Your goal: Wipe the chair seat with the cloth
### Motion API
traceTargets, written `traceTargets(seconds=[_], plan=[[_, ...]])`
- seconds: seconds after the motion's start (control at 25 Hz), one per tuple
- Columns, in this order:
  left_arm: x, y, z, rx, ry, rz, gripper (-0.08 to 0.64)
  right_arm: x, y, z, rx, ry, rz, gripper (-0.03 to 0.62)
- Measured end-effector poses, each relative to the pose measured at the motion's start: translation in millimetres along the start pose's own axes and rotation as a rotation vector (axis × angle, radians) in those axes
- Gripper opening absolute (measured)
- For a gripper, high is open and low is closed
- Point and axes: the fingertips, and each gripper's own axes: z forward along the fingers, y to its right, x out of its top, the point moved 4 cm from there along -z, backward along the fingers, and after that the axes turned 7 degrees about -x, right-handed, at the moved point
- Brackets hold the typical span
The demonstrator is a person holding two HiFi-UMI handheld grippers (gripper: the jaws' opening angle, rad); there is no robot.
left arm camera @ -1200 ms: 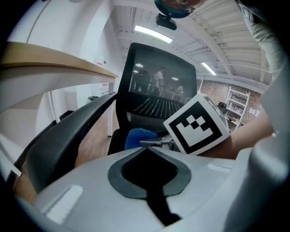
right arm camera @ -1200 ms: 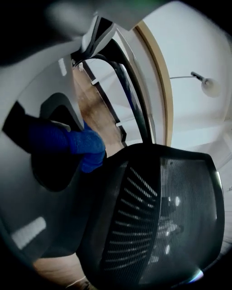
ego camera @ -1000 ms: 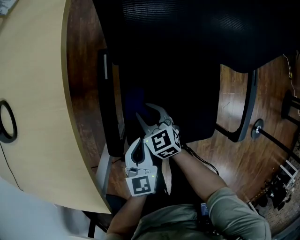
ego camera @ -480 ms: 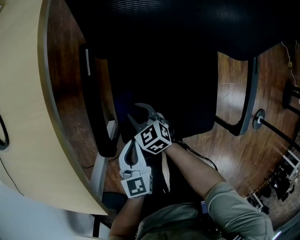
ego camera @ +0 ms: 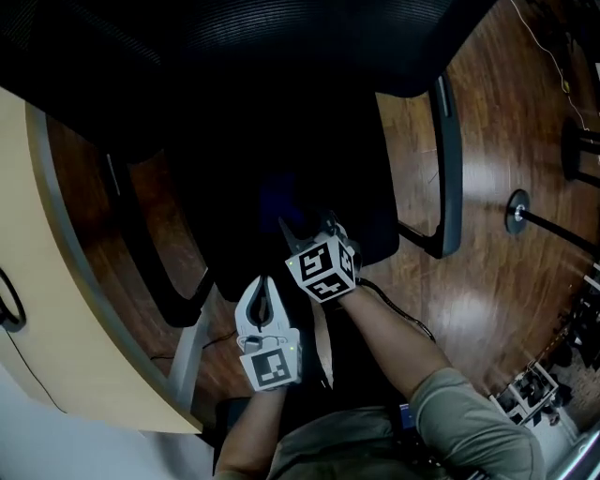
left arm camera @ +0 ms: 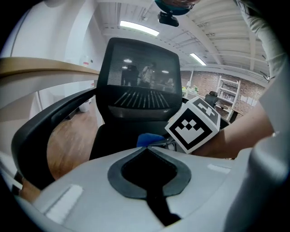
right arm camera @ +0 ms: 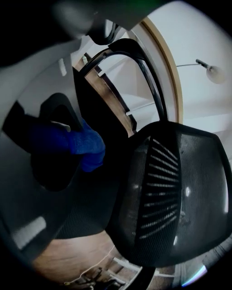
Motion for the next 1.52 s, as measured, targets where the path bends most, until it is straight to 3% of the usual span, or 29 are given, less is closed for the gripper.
traceTargets(seconds=[0.4,0.84,1.12,1.52], plan=[[31.5,76.8,46.1,-0.147,0.002,0.121,0.003,-54.1,119.0,-58.3,-0.277,-0.015,0.275,0.107],[19.5,121.9,77.9,-0.227,-0.044,0.218,0.003,-107.3,160.4,-78.9,-0.425,-0.040,0.557,0.107],[3.7,125.9,81.3,-0.208,-0.055,0.227,0.003,-125.4,157.8,-71.6,-0.428,-0.045,0.595,0.107],[5.8,117.7,64.3,-0.057,0.005,0.131,0.003,-126.8,161.9,-74.7,-0.396,-0.053,0.563,0.107]])
